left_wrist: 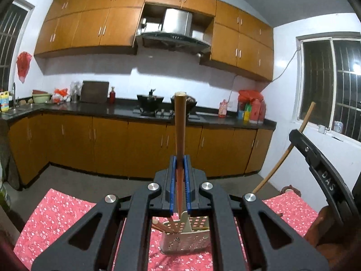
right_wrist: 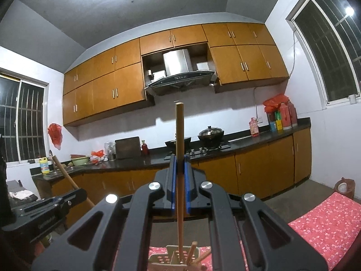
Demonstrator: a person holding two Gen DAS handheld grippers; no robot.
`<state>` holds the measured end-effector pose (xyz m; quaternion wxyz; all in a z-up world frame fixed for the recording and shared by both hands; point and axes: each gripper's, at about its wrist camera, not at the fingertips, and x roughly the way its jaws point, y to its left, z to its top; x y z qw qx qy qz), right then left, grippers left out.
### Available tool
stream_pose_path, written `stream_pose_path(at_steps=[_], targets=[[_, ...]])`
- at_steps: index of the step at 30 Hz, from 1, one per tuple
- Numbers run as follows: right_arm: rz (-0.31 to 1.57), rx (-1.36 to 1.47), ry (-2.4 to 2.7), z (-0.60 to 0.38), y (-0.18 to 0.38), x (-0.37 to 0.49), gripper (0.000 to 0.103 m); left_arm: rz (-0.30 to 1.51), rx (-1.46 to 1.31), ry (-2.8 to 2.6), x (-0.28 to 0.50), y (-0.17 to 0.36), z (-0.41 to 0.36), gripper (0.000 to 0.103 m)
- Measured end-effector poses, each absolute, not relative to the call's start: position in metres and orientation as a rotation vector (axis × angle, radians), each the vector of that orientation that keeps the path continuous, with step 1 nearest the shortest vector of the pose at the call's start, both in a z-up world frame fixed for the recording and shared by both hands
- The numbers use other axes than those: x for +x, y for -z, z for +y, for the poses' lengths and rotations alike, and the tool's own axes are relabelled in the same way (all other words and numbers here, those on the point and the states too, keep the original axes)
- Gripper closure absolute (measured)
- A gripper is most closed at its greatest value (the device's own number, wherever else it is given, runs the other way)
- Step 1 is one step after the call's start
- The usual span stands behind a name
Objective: Organize utensils
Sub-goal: 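Carry both held chopsticks upright over the beige holder and lower them in, then open both tools to release the chopsticks into the holder and withdraw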
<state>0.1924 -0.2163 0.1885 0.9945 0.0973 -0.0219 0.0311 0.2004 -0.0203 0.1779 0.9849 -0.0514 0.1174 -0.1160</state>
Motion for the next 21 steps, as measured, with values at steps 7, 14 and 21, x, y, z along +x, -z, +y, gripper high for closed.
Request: stream_pose_path(at_steps=[7,14,21], targets=[[-0.008,0.171,-0.055,-0.21,-0.166,0.226,0.096,0.305,-0.11,0.252,0.217,-0.157,-0.021,0.096],[0.057,0.175,-0.064,-0.207,-0.143,0.246,0.095,0.343,-0.1,0.276,0.228,-0.142,-0.028,0.096],[0.069,0.199,-0.105,-0.208,-0.141,0.239,0.086,0.331,-0.125,0.296,0.226,-0.143,-0.024,0.078]])
